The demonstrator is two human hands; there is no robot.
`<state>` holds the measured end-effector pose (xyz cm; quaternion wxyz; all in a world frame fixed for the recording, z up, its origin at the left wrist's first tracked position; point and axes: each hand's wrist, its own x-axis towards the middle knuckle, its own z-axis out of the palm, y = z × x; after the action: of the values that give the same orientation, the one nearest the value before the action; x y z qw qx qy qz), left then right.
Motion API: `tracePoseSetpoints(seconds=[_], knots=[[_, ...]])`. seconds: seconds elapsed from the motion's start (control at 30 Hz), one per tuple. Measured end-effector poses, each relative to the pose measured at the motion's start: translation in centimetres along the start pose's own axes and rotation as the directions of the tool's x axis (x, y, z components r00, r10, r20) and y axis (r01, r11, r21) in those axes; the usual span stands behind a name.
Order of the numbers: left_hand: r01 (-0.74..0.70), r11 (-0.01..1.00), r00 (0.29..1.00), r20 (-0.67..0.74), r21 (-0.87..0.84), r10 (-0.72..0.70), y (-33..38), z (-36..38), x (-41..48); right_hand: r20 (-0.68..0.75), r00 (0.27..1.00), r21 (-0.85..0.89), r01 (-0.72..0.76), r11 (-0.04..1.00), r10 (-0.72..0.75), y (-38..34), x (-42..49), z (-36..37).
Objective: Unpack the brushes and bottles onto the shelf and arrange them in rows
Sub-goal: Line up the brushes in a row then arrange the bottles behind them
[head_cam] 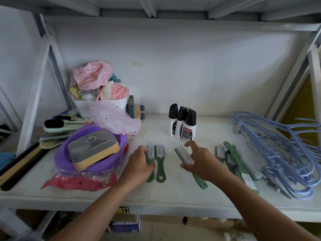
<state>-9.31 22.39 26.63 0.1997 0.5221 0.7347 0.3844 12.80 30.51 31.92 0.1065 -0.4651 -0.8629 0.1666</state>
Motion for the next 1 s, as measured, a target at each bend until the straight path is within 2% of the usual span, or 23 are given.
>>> tracePoseSetpoints(seconds=[0.17,0.3,0.63,1.0], knots=[[-0.007,1.000,1.000,0.001,-0.005,0.007,0.0,-0.1,-0.1,-0.025,0.998,-0.043,-0.062,0.997,0.061,0.3,1.2,1.4],[-0.020,0.999,1.000,0.011,0.025,0.019,-0.1,-0.2,0.0,-0.039,0.994,-0.008,-0.104,0.995,0.104,-0.3,1.8,2.0],[-0.067,0.992,0.998,0.010,0.110,0.066,-0.1,0.0,-0.1,-0.019,0.998,0.128,-0.051,0.991,0.053,0.4,2.3,1.5],[-0.062,0.995,0.998,0.025,0.079,0.060,-0.4,0.0,0.0,-0.033,0.999,0.218,0.001,0.976,0.006,-0.7,3.1,2.4]])
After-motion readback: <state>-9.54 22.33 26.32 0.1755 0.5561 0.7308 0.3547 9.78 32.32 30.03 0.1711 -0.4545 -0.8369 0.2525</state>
